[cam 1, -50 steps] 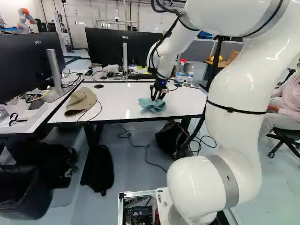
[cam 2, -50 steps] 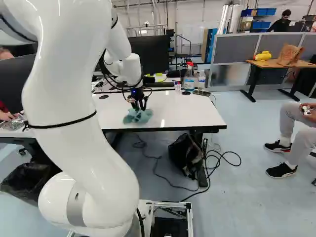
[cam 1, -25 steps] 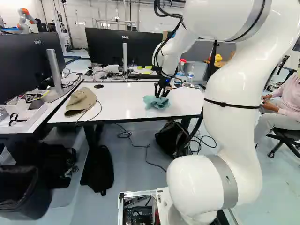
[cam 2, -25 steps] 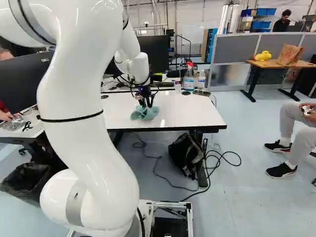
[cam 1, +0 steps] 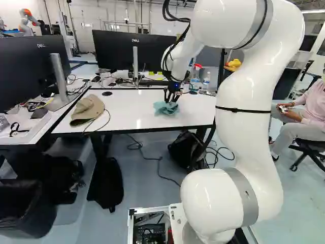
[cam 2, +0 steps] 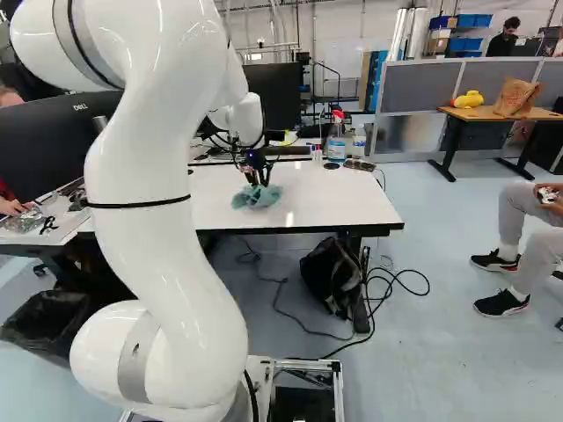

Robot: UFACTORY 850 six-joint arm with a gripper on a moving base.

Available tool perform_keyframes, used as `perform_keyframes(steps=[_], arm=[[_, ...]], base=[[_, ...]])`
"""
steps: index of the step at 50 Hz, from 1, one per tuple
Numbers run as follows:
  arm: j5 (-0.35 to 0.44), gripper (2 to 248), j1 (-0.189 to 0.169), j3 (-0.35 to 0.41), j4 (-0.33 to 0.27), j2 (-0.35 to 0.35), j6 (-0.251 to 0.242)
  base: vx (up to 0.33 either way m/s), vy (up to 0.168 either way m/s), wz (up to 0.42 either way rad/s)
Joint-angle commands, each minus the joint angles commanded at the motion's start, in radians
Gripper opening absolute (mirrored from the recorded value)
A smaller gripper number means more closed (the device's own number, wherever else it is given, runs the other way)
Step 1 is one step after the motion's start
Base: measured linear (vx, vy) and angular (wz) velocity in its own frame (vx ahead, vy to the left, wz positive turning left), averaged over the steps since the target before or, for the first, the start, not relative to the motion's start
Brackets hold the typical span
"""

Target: Clean the table with the green towel

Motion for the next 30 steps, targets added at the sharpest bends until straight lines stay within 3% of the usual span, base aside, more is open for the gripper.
perform_keyframes(steps=[30], arm=[[0.0, 41, 0.098, 0.011, 0.0, 0.009, 0.0]], base=[[0.0, 0.0, 0.0]])
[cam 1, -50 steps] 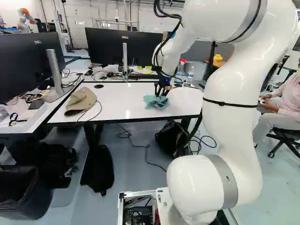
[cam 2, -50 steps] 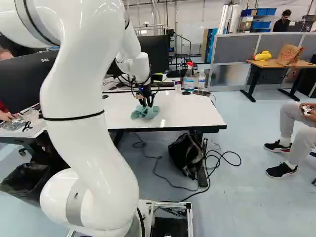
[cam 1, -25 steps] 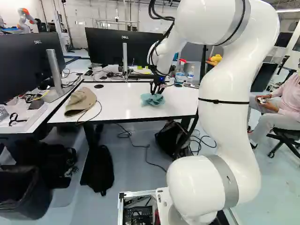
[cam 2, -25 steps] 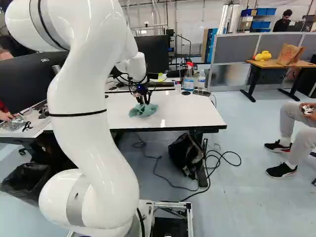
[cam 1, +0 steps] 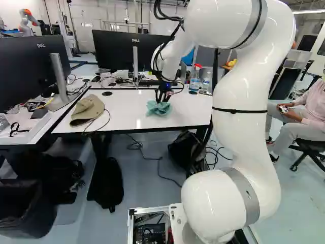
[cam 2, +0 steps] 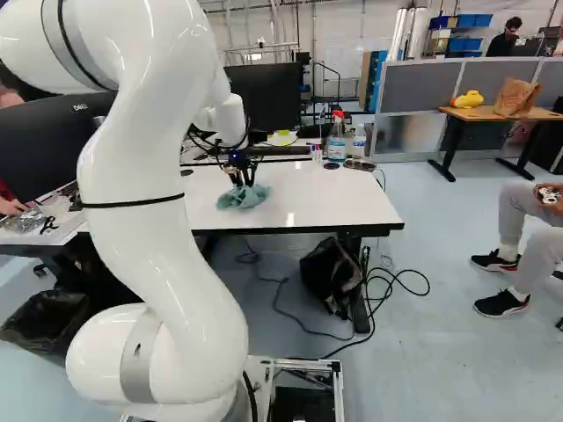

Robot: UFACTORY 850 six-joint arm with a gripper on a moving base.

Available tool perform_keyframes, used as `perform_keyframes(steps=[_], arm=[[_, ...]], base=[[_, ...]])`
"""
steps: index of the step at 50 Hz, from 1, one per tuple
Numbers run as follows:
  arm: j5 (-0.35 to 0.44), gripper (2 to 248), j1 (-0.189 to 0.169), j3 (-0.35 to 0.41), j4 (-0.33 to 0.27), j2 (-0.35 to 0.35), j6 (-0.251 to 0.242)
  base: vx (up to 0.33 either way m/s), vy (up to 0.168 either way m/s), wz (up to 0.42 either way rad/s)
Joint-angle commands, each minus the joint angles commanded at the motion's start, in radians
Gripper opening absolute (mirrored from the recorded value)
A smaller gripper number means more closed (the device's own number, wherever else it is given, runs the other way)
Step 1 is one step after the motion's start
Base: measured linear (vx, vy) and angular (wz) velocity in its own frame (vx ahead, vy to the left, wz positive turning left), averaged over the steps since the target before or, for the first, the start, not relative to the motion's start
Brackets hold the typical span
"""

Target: Clean the table with the green towel

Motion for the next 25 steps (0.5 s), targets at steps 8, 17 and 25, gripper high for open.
perform_keyframes(steps=[8, 17, 25], arm=[[0.0, 41, 0.016, 0.032, 0.0, 0.024, 0.0], [0.0, 41, 0.024, 0.077, 0.0, 0.059, 0.0], [0.0, 41, 0.023, 0.118, 0.0, 0.091, 0.0]], base=[[0.0, 0.0, 0.0], [0.0, 0.0, 0.0], [0.0, 0.0, 0.0]])
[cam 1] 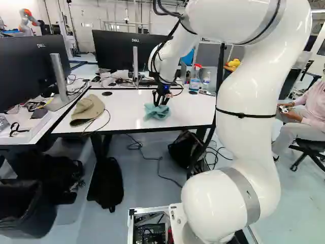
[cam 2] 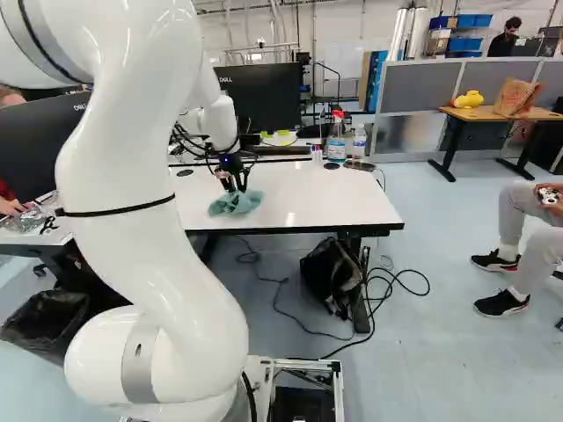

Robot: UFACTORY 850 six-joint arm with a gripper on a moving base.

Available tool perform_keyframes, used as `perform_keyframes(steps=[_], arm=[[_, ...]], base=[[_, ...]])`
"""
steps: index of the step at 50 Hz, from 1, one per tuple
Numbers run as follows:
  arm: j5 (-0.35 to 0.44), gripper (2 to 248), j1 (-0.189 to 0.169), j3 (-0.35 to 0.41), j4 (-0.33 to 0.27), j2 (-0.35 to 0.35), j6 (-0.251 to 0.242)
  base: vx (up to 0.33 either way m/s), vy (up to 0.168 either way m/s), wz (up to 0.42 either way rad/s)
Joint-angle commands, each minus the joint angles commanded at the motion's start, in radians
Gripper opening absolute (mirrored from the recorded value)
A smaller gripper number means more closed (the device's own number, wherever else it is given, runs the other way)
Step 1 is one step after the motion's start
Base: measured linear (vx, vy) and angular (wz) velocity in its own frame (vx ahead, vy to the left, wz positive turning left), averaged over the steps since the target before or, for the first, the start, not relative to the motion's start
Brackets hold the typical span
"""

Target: Clean the table with the green towel

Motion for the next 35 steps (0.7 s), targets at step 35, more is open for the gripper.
perform_keyframes(steps=[35], arm=[[0.0, 41, -0.118, 0.028, 0.0, 0.022, 0.0]], base=[[0.0, 0.0, 0.0]])
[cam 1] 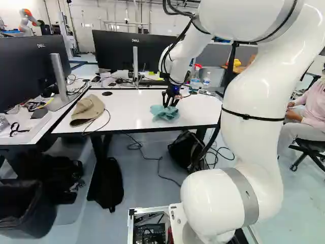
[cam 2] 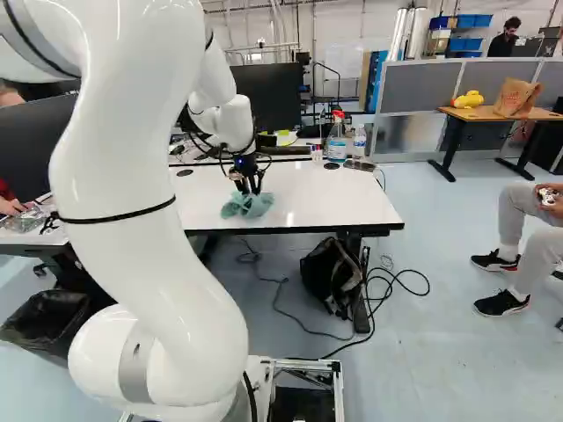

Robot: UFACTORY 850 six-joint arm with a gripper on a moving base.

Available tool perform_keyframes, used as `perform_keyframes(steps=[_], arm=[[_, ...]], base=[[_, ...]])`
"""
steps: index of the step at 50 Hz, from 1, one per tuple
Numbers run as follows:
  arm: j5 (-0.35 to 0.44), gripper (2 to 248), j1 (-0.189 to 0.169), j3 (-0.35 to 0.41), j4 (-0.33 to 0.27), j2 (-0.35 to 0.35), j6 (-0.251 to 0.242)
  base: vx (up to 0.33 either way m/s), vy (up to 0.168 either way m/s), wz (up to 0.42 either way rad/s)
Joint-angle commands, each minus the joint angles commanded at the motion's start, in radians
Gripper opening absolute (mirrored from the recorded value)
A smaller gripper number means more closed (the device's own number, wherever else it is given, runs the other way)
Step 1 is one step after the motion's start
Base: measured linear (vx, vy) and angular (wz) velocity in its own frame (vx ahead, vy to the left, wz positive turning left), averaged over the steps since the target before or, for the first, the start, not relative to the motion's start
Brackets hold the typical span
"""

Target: Clean the table with the green towel

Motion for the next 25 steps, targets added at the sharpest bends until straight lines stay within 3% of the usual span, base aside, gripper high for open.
perform_keyframes(steps=[10, 25], arm=[[0.0, 41, -0.029, -0.033, 0.0, -0.026, 0.0], [0.0, 41, -0.027, -0.109, 0.0, -0.085, 0.0]], base=[[0.0, 0.0, 0.0], [0.0, 0.0, 0.0]])
